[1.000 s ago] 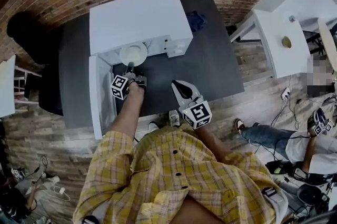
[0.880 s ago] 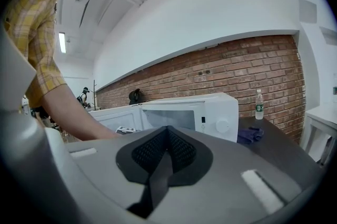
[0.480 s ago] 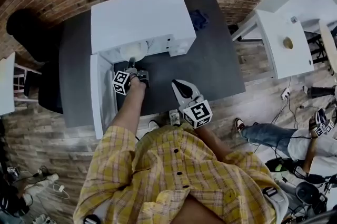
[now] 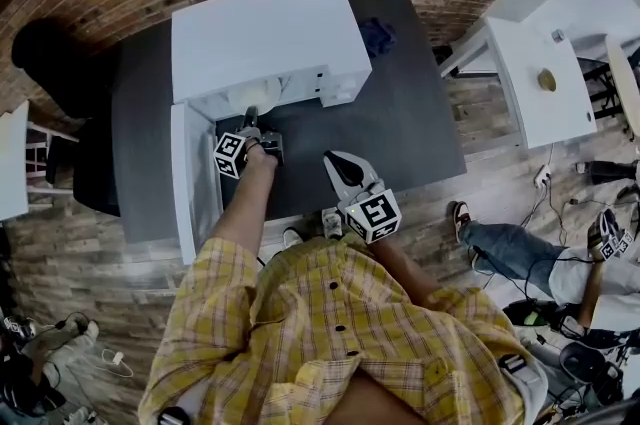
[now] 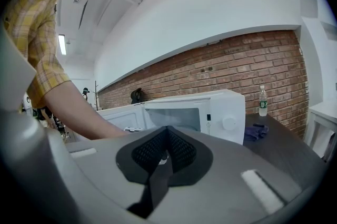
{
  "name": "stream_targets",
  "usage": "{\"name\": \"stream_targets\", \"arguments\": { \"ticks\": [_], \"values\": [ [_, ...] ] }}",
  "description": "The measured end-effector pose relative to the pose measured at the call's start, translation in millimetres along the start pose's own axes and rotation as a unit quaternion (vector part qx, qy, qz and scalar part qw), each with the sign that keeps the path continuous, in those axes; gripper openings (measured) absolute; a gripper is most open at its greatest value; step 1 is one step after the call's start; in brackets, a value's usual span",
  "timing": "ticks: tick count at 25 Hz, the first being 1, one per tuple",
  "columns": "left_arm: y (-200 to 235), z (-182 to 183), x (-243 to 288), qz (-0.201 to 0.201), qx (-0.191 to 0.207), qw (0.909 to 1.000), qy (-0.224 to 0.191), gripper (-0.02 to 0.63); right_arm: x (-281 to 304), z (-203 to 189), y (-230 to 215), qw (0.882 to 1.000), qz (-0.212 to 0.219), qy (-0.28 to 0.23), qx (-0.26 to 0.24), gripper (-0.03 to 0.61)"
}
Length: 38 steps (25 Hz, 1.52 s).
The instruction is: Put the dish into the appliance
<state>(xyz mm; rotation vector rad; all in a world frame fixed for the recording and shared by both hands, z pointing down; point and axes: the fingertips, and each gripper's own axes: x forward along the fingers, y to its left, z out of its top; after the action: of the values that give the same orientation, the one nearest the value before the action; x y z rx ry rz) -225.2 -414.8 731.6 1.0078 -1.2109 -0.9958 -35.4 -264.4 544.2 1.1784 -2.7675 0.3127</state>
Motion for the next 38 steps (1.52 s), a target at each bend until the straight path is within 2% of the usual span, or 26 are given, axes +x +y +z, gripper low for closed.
{"name": "stream_targets", "arguments": {
  "ticks": [2, 6, 14, 20, 26, 33, 38],
  "values": [
    [4, -1, -2, 0.008, 0.0, 1.0, 0.004, 0.128, 0, -3, -1, 1.0, -0.001, 0.005, -0.002, 0.0],
    [8, -2, -10, 0.011, -0.001, 0.9999, 0.008, 0.167, -3, -7, -2, 1.0, -0.004, 0.013, -0.002, 0.0],
    [4, -5, -27, -0.007, -0.016, 0.9998, 0.008, 0.189, -8, -5, -1, 1.0, -0.004, 0.012, -0.005, 0.0],
    [-5, -16, -50, -0.026, 0.0, 0.9993, 0.027, 0.187, -11, -4, 5, 1.0, 0.001, 0.01, -0.006, 0.0],
    [-16, -30, -79, -0.038, 0.042, 0.997, 0.052, 0.087, -15, -5, 10, 1.0, 0.005, 0.012, -0.009, 0.0],
    [-55, -65, -117, -0.071, 0.105, 0.9869, 0.1, 0.002, -16, -3, 14, 1.0, 0.01, 0.01, -0.009, 0.0],
    [-75, -77, -139, -0.085, 0.142, 0.9797, 0.113, 0.002, -16, -1, 17, 1.0, 0.017, 0.007, -0.003, 0.0]
  ]
}}
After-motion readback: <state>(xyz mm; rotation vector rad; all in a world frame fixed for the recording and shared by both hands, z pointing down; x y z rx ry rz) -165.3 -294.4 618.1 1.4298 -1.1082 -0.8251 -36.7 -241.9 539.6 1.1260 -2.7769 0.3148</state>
